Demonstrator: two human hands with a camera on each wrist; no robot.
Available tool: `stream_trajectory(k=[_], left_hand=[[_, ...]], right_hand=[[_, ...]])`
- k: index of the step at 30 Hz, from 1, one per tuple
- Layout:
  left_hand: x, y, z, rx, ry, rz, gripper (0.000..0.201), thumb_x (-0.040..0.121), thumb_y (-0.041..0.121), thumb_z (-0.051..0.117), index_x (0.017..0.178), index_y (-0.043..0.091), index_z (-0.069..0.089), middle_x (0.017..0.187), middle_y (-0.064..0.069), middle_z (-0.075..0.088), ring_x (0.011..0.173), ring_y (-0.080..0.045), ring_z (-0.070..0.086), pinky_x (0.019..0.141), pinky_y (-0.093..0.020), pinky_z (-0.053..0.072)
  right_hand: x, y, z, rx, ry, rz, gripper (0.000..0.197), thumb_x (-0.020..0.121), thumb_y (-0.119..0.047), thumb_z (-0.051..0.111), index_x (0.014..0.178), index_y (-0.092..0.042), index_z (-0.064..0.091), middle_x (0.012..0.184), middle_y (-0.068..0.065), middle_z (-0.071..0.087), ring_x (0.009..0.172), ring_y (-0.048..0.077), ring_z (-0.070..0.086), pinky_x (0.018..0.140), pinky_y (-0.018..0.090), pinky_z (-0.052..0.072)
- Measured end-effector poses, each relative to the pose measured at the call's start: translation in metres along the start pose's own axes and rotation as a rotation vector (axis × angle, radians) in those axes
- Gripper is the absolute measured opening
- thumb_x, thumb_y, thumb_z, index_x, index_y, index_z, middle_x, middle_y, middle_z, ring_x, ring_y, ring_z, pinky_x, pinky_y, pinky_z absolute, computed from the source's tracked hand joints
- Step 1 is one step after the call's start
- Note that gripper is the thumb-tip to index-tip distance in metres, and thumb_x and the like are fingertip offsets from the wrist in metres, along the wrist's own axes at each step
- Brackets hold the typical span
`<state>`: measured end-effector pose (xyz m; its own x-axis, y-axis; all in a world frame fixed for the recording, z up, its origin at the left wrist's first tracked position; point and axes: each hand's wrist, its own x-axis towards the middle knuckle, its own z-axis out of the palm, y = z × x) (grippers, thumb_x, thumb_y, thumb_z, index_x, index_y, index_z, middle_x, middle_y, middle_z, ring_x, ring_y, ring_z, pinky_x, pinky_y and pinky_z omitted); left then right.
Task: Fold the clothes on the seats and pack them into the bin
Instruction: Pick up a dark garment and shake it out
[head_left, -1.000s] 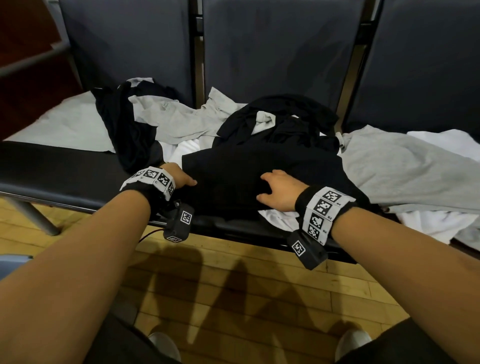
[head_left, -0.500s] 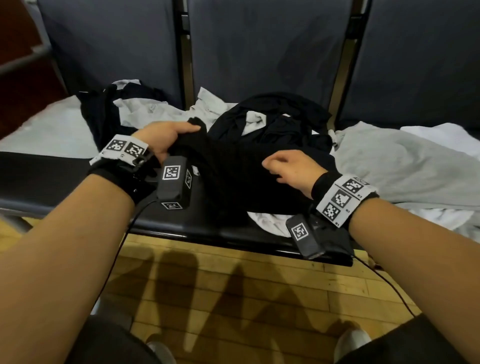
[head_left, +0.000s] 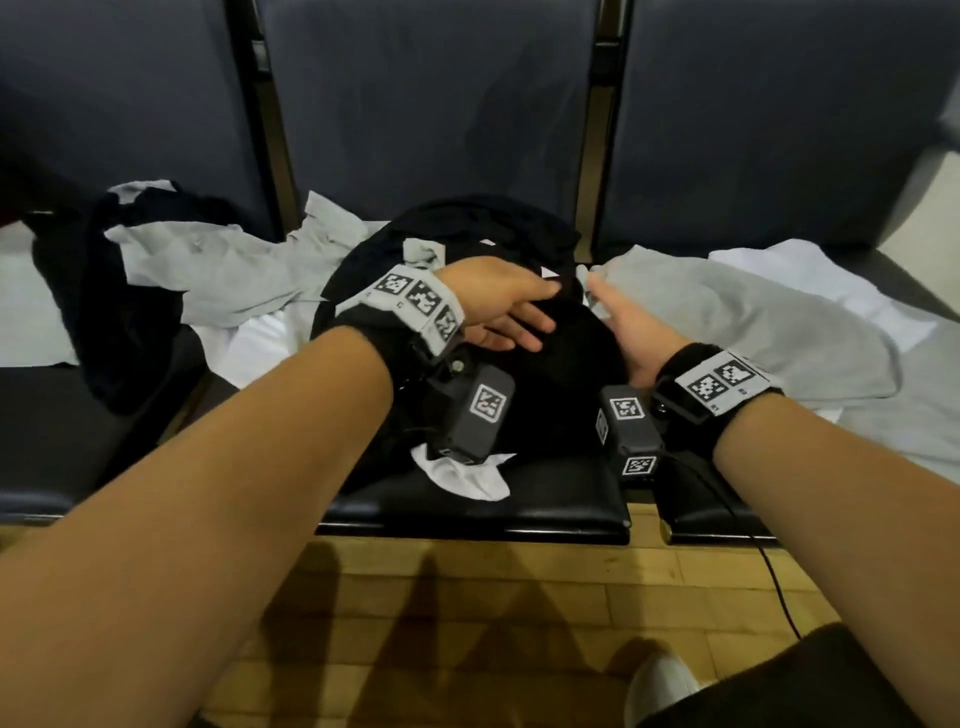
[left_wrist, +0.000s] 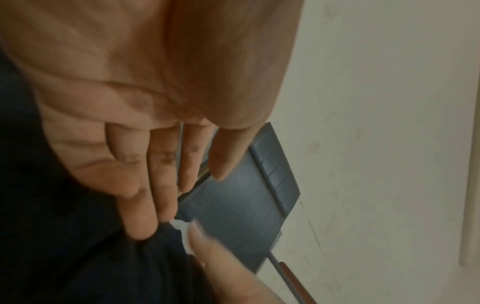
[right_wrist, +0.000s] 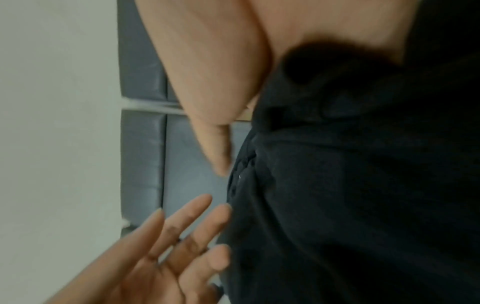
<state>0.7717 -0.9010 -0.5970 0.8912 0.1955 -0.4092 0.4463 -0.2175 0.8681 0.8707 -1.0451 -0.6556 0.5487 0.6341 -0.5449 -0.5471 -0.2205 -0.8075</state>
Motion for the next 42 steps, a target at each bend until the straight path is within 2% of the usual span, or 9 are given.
stream_trajectory(k=[4,10,16,21,25,29,34,39,42], left_hand=[[0.006,-0.033,-0.023,0.023,0.165,-0.032,0.020,0.100,0.026,0.044,0.108,0.015,0.058,0.087,-0.001,0.067,0.060,-0.012,0.062,0.053,-0.018,0.041],[0.010,-0.068,-0.050,-0.043,0.464,-0.112,0.018,0.092,0.028,0.061,0.080,0.017,0.053,0.074,-0.001,0.054,0.058,-0.013,0.048,0.054,-0.023,0.039],[0.025,-0.071,-0.036,-0.001,0.418,-0.212,0.044,0.089,0.043,0.062,0.115,0.008,0.055,0.106,-0.009,0.056,0.096,-0.023,0.058,0.082,-0.033,0.052],[0.033,-0.066,-0.032,0.154,0.478,-0.236,0.067,0.075,0.059,0.069,0.109,0.002,0.059,0.086,-0.006,0.060,0.083,-0.024,0.065,0.078,-0.035,0.057],[0.032,-0.061,-0.029,0.142,0.431,-0.196,0.058,0.074,0.053,0.073,0.103,0.004,0.060,0.090,-0.009,0.066,0.077,-0.026,0.065,0.070,-0.034,0.056],[0.032,-0.059,-0.029,-0.280,0.356,-0.047,0.068,0.063,0.040,0.078,0.124,0.015,0.058,0.115,-0.011,0.068,0.102,-0.028,0.067,0.092,-0.045,0.053],[0.000,-0.020,-0.023,-0.453,0.281,0.126,0.034,0.091,0.022,0.059,0.124,0.015,0.058,0.117,-0.012,0.068,0.109,-0.027,0.065,0.098,-0.044,0.050],[-0.039,0.005,-0.038,-0.504,0.268,0.205,0.027,0.090,0.027,0.059,0.115,0.018,0.063,0.108,-0.010,0.071,0.101,-0.026,0.068,0.091,-0.042,0.054],[-0.068,0.007,-0.054,-0.549,0.316,0.201,0.039,0.087,0.033,0.062,0.120,0.013,0.064,0.110,-0.013,0.071,0.099,-0.027,0.069,0.088,-0.040,0.056]], right_hand=[[0.009,0.014,0.002,-0.465,0.205,-0.095,0.040,0.077,-0.033,0.080,0.105,-0.005,0.068,0.099,0.016,0.073,0.089,0.033,0.071,0.085,0.046,0.058],[0.015,-0.004,-0.006,-0.162,0.318,-0.295,0.027,0.085,-0.014,0.071,0.109,-0.001,0.068,0.103,0.016,0.072,0.095,0.032,0.070,0.090,0.047,0.055],[0.027,0.018,-0.030,-0.615,0.503,-0.186,0.032,0.085,-0.019,0.069,0.109,0.003,0.065,0.105,0.017,0.067,0.096,0.035,0.065,0.090,0.041,0.054],[0.028,0.014,-0.033,-0.690,0.532,-0.219,0.028,0.091,-0.025,0.062,0.089,0.002,0.062,0.081,0.012,0.061,0.080,0.030,0.060,0.065,0.030,0.047],[0.030,0.016,-0.039,-0.804,0.545,-0.166,0.025,0.089,-0.023,0.065,0.077,-0.003,0.056,0.076,0.010,0.056,0.076,0.028,0.057,0.059,0.028,0.040],[0.029,0.016,-0.039,-0.811,0.503,-0.153,0.023,0.088,-0.024,0.068,0.088,-0.002,0.061,0.082,0.011,0.060,0.072,0.024,0.058,0.061,0.029,0.043],[0.015,0.011,-0.038,-0.488,0.440,-0.191,0.025,0.089,-0.023,0.067,0.098,0.000,0.068,0.092,0.014,0.070,0.090,0.032,0.068,0.085,0.039,0.055],[-0.018,0.008,-0.003,0.253,0.016,-0.125,0.054,0.088,-0.047,0.061,0.126,-0.009,0.058,0.118,0.015,0.067,0.112,0.037,0.063,0.091,0.051,0.051],[-0.032,0.002,0.037,0.322,-0.183,-0.115,0.075,0.083,-0.071,0.051,0.131,-0.014,0.054,0.131,0.015,0.060,0.120,0.038,0.058,0.099,0.055,0.046]])
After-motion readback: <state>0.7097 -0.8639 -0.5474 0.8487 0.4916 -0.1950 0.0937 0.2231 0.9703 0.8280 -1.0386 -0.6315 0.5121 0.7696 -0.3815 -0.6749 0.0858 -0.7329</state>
